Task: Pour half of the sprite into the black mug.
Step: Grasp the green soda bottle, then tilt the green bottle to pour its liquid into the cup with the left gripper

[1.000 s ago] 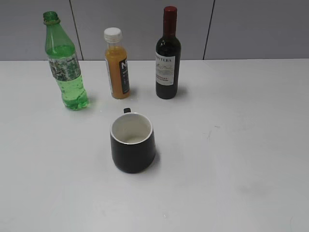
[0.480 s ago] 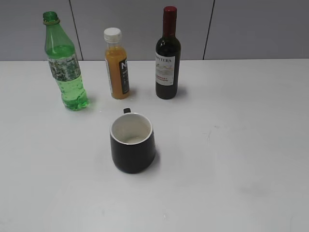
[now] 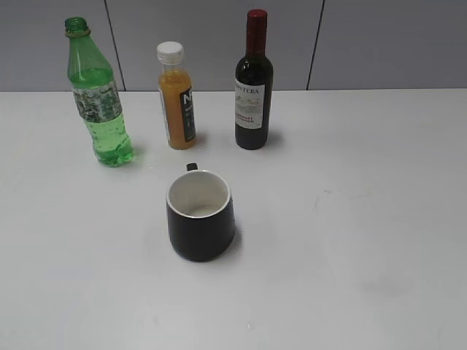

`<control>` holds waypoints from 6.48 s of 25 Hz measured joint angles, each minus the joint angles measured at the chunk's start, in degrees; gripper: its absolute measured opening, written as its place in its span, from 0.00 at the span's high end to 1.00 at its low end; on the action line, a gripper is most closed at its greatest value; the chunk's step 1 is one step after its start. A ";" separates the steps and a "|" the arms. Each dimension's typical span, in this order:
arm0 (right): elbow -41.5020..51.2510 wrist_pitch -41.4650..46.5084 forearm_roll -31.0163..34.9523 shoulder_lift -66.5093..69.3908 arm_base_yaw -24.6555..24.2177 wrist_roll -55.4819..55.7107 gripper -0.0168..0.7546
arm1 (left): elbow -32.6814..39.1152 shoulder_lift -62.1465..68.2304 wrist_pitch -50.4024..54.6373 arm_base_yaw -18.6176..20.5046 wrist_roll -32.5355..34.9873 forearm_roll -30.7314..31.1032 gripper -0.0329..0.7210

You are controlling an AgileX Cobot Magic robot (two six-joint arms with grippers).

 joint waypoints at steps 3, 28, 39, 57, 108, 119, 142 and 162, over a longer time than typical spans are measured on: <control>0.00 0.00 0.00 0.00 0.00 0.00 0.21 | 0.00 0.00 0.00 0.00 0.00 0.00 0.10; 0.00 -0.02 0.00 0.00 0.00 0.00 0.21 | -1.24 28.13 -42.51 0.00 7.44 -8.09 0.05; 0.00 -0.07 0.01 0.00 0.00 0.00 0.21 | -1.24 51.14 -67.19 -8.72 7.69 -9.65 0.07; 0.00 -0.07 0.07 0.00 0.00 0.00 0.21 | -1.24 86.26 -102.56 -13.03 -3.24 -2.67 0.07; 0.00 -0.13 0.08 0.00 0.00 0.00 0.21 | -20.23 121.99 -120.37 -12.62 -6.94 -1.78 0.23; 0.00 -0.13 0.13 0.00 0.00 0.00 0.21 | -20.12 121.49 -119.75 -12.62 -1.02 -1.89 0.40; 0.00 -0.13 0.13 0.00 0.00 0.00 0.21 | -2.15 101.73 -119.20 -12.89 43.18 0.37 0.40; 0.00 -0.13 0.13 0.00 0.00 0.00 0.21 | -1.97 101.71 -119.49 -15.78 66.05 -2.46 0.40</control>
